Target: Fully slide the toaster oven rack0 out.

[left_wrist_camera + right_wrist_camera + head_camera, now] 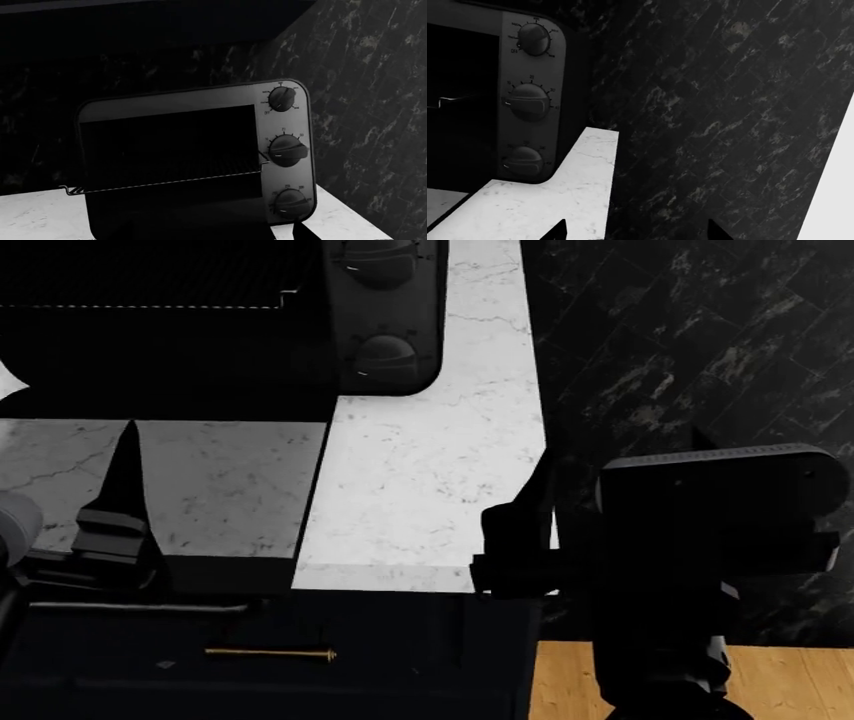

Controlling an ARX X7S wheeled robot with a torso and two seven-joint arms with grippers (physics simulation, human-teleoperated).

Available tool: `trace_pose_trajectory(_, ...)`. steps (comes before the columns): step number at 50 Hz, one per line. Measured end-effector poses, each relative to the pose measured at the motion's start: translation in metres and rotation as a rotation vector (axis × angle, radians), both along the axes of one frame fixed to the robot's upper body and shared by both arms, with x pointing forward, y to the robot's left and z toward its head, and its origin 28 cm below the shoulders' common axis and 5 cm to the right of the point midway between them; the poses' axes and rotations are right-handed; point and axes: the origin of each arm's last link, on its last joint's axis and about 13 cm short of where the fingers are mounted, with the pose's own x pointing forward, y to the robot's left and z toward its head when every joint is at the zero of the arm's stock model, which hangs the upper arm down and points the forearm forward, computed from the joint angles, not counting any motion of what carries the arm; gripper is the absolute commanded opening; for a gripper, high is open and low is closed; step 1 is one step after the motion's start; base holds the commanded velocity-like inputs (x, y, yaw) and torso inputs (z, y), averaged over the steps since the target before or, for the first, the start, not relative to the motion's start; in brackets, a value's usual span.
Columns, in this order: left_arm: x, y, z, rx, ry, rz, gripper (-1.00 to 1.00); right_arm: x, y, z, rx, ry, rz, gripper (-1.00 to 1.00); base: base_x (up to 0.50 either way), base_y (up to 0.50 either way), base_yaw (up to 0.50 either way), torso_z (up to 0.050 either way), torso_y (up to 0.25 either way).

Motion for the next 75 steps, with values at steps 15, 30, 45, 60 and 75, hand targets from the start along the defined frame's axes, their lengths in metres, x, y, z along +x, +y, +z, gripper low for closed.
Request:
trace_pose_trajectory(15,0.001,0.001,0.000,0.017,-0.009,0.014,1.00,-0.002,-0.001,0.001,0.002,-0.008,0.003,1.00,0.36,0.27,0.00,0.000,0.000)
trace_pose_trajectory(30,0.004,0.002,-0.001,0.025,-0.005,0.013,1.00,-0.003,-0.003,0.001,0.013,-0.012,0.010,1.00,0.40,-0.06,0.00,0.000,0.000)
trace_pose_trajectory(45,0.004,0.005,-0.001,0.055,0.004,0.020,1.00,-0.006,-0.003,0.002,0.022,-0.018,0.015,1.00,0.00,0.00,0.00,0.000,0.000)
trace_pose_trajectory(60,0.014,0.004,0.016,0.478,0.022,0.018,1.00,-0.006,-0.004,0.005,0.019,-0.021,0.014,1.00,0.00,0.00,0.00,0.000,0.000)
trace_pose_trajectory(75,0.044,-0.005,0.028,0.909,0.085,0.008,1.00,-0.009,-0.007,0.008,0.012,-0.023,0.003,1.00,0.00,0.00,0.00,0.000,0.000)
